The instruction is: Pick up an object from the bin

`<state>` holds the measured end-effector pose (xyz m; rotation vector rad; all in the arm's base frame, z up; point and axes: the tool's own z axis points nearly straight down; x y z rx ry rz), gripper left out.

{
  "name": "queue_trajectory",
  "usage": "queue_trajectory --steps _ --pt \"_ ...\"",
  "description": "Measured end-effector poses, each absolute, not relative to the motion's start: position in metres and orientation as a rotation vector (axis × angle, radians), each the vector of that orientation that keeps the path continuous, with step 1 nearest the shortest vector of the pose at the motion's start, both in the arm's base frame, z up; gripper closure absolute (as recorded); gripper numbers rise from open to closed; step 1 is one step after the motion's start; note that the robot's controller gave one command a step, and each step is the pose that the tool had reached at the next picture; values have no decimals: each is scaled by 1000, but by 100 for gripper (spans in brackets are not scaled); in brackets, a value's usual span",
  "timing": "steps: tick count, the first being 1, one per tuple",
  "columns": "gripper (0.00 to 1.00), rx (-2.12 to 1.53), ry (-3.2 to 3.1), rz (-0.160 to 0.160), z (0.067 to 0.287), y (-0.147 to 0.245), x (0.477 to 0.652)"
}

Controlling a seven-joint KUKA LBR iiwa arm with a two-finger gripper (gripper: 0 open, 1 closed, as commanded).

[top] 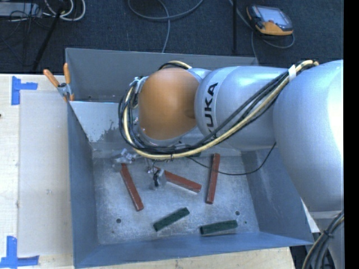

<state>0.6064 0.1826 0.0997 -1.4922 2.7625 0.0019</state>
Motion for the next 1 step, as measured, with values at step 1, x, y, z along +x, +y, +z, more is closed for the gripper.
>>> queue_trajectory --steps 1 --pt "0 -1917 2491 4 68 189 602"
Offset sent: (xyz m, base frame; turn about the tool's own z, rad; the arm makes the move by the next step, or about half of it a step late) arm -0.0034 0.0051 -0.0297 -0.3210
